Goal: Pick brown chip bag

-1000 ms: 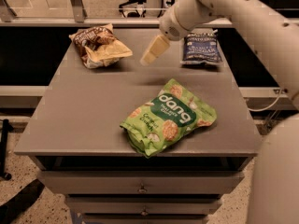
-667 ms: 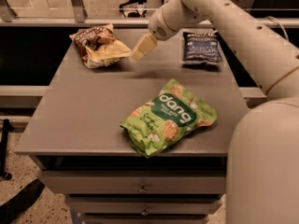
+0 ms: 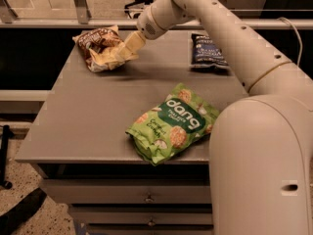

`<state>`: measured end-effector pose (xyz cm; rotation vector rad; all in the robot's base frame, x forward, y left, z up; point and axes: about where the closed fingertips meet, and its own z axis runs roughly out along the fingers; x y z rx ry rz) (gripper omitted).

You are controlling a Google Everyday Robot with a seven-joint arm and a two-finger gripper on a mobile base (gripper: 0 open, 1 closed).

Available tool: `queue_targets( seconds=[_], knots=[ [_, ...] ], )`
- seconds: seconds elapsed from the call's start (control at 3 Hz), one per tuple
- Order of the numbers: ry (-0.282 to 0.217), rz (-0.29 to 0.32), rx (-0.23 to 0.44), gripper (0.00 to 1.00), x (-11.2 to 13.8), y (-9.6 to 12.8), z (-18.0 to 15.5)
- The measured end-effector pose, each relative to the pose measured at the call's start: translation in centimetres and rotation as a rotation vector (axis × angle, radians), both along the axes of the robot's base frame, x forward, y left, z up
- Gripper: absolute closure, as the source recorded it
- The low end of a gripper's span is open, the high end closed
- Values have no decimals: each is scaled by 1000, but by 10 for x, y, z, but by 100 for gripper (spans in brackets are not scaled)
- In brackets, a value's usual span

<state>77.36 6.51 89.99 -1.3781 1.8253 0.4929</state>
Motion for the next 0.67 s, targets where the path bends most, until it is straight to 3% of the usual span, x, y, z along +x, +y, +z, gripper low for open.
queue_targets(
  seconds=[0.33,0.67],
  knots=[
    [71,35,43,0,-3,35,-18],
    [111,34,61,0,2,52,-33]
  ],
)
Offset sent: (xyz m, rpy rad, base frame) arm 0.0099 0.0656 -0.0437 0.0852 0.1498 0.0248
